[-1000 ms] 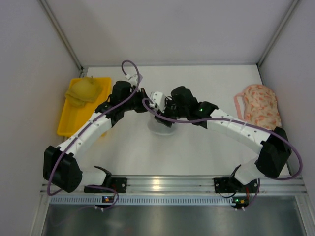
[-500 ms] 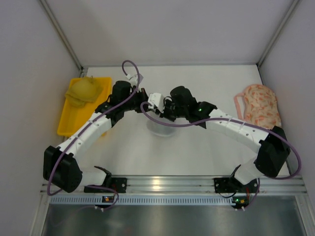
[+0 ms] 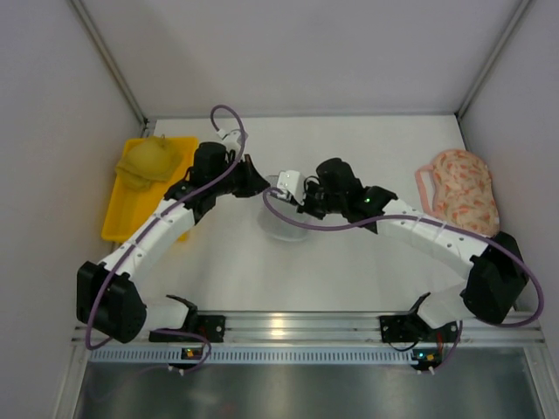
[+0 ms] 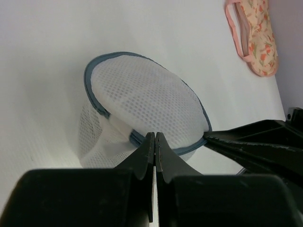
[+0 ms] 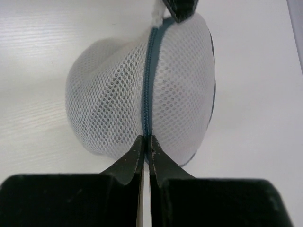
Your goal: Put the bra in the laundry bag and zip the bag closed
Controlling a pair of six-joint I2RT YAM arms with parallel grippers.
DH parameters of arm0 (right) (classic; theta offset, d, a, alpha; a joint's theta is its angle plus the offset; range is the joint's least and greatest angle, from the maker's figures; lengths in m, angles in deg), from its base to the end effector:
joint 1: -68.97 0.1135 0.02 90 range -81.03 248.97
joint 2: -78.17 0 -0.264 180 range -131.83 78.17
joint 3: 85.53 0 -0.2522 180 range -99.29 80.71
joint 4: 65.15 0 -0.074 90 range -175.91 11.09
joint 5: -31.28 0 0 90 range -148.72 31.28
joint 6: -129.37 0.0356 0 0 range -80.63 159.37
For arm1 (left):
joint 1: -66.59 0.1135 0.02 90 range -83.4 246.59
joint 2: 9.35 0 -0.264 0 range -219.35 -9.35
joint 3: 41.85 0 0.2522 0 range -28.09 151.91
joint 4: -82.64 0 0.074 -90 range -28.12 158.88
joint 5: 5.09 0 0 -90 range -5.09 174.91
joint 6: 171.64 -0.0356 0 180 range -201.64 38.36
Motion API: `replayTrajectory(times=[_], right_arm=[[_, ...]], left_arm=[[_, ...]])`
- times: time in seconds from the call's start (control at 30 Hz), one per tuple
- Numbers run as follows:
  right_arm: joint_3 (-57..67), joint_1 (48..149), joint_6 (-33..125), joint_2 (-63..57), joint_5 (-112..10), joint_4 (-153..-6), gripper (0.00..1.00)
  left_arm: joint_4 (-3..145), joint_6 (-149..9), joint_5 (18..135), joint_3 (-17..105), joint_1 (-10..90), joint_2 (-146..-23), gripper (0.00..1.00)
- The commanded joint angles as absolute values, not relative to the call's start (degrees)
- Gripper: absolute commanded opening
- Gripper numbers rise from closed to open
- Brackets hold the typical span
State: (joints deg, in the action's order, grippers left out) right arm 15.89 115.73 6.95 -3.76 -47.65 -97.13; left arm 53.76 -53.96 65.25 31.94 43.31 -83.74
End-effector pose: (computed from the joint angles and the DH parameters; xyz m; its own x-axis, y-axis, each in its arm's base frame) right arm 0.2167 0.2404 0.2972 0.1064 -0.6549 -0.7482 -0.9065 0.2453 -0.3437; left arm 0.2660 -0.1275 0.3122 -0.6982 -0.1758 -0.6940 0.3578 0.7539 -0.5510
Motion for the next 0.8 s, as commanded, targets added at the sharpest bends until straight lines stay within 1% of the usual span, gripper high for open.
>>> replayTrajectory(times=[0.0, 0.2, 0.3, 0.33, 0.37, 0.4, 0.43, 0.5, 0.6, 0.77], right_arm=[[17.95, 112.57, 5.71, -0.15, -47.56, -97.81, 0.00], [20.06, 108.97, 4.22, 1.26, -46.41, -98.07, 0.00], [19.45, 108.08, 3.69, 0.91, -46.24, -99.38, 0.00], [18.66, 108.00, 3.95, 0.91, -46.06, -100.09, 0.01], [17.87, 108.08, 4.56, 0.65, -45.54, -100.62, 0.09], [16.21, 108.08, 5.18, 0.30, -45.27, -100.88, 0.30], [15.33, 108.08, 6.66, 0.30, -45.18, -100.80, 0.40], [12.44, 108.52, 8.86, 0.12, -44.83, -100.62, 0.56], [8.22, 109.83, 10.97, -1.02, -44.22, -100.89, 0.61], [3.19, 112.56, 13.27, -4.36, -44.04, -101.15, 0.62]], left_arm=[[55.52, -58.34, 67.69, 33.08, 46.37, -81.77, 0.00], [55.87, -60.63, 67.24, 33.87, 49.54, -83.44, 0.00], [57.01, -59.94, 64.18, 34.48, 49.90, -83.53, 0.00], [57.01, -59.50, 63.21, 34.66, 49.90, -83.70, 0.00], [57.01, -58.97, 61.28, 34.84, 49.98, -83.79, 0.00], [57.01, -58.10, 60.74, 35.27, 49.90, -83.79, 0.00], [57.10, -57.83, 60.39, 35.45, 49.72, -83.88, 0.00], [57.01, -57.12, 59.86, 35.72, 49.02, -83.44, 0.00], [57.01, -55.72, 59.60, 35.98, 48.05, -83.18, 0.00], [57.01, -53.96, 60.12, 36.24, 46.12, -82.83, 0.00]])
